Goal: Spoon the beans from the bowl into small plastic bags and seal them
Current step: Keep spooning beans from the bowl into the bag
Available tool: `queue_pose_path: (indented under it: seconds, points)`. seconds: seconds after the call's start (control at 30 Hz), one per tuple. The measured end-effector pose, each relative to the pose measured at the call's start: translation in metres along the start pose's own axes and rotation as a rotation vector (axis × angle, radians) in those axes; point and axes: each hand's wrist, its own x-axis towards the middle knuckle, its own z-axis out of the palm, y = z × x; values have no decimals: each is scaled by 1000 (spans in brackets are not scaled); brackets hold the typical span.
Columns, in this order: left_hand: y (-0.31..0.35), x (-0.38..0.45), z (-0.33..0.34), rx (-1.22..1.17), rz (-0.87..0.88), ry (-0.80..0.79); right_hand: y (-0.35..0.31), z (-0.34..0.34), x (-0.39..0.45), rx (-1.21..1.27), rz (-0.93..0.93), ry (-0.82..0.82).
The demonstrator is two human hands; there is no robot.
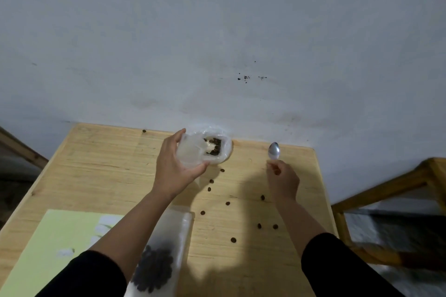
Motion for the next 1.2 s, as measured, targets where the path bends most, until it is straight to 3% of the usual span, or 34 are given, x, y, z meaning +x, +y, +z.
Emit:
queue_pose_path:
  seconds: [0.17,0.43,0.73,1.2]
  points:
    - [0,-7,11,20,-96,80,46,2,15,-81,66,0]
    - [1,-18,24,48,-175,120,64,18,25,-189,-74,-27]
    - [-2,-18,23,24,-251,91,62,23,30,-199,-16,-83]
    - [-34,11,15,-125,-337,-130,-26,38,-11,387,81,-354]
